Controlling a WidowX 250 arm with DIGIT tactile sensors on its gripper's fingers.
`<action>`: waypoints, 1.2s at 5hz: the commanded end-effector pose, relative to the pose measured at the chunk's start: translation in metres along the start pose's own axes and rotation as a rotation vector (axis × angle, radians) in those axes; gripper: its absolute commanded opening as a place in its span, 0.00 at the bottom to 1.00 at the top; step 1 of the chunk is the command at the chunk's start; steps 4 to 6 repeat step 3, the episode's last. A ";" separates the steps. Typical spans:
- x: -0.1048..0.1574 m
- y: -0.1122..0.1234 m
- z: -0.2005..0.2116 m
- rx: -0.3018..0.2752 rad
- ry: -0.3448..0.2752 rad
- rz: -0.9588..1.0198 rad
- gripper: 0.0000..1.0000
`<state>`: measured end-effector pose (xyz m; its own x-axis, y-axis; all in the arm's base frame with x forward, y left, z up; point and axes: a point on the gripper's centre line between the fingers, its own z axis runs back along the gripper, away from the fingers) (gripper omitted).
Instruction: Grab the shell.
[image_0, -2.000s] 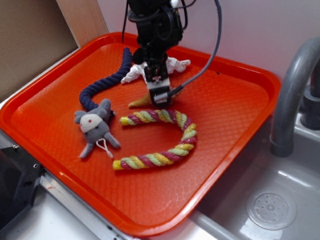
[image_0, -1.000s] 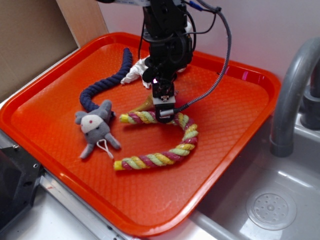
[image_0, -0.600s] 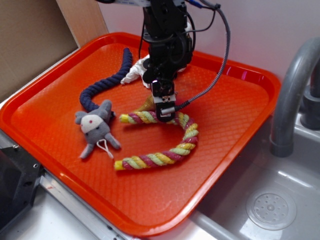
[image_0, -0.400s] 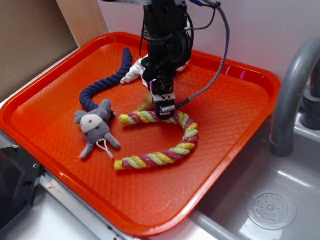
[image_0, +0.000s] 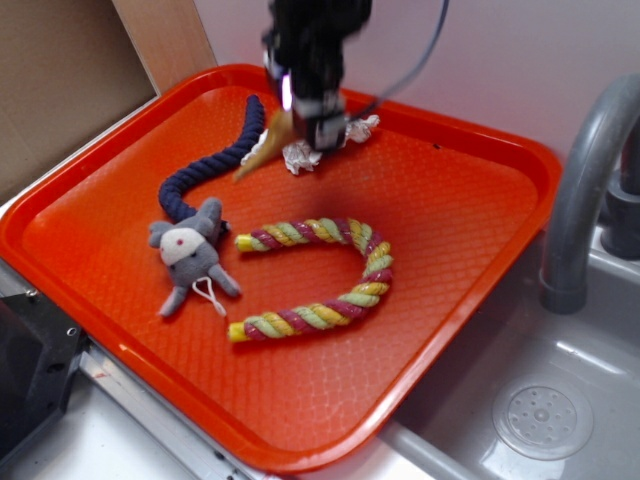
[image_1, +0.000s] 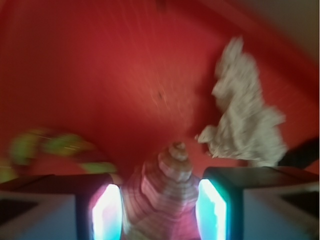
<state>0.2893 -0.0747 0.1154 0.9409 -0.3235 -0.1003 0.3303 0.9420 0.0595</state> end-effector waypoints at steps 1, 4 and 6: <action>0.019 -0.034 0.063 -0.030 -0.132 -0.024 0.00; 0.024 -0.031 0.044 -0.078 -0.186 -0.033 0.00; 0.024 -0.031 0.044 -0.078 -0.186 -0.033 0.00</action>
